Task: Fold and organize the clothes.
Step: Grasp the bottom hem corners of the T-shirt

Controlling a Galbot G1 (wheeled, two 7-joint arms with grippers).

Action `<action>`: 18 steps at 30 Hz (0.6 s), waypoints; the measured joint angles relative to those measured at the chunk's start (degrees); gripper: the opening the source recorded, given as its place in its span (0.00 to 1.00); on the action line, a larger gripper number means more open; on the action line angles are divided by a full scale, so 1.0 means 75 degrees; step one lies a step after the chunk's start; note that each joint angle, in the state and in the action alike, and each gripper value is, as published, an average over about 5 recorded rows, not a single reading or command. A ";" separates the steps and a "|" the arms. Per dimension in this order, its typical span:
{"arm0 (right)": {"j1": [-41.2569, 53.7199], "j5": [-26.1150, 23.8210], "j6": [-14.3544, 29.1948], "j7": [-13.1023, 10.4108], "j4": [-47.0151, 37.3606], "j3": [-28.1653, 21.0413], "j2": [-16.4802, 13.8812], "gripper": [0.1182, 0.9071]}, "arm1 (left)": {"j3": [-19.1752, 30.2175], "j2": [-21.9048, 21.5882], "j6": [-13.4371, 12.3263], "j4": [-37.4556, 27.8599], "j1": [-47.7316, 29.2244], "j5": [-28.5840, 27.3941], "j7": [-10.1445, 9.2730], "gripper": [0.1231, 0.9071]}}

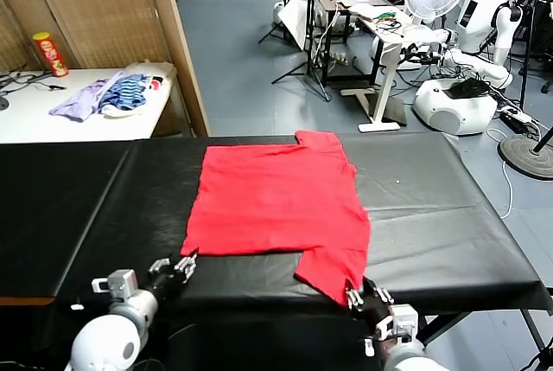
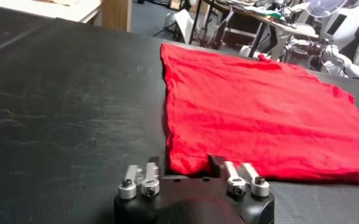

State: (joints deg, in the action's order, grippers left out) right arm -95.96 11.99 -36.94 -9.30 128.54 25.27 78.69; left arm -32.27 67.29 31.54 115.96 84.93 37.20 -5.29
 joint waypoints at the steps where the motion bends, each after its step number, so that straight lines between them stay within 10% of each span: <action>1: -0.0061 -0.0003 -0.0028 -0.0030 0.0092 0.0045 -0.0018 0.01 | 0.0002 0.0011 0.0006 0.0034 0.0031 -0.0011 0.0001 0.03; 18: 0.0165 0.0429 0.1278 0.0613 0.0245 0.0786 -0.0511 0.01 | -0.0473 0.0234 -0.0429 0.1557 0.1387 -0.0311 -0.0027 0.00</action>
State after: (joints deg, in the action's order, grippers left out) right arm -94.72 15.21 -27.35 -4.70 130.38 31.16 74.86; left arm -35.82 69.05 28.32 127.63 95.33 34.87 -5.50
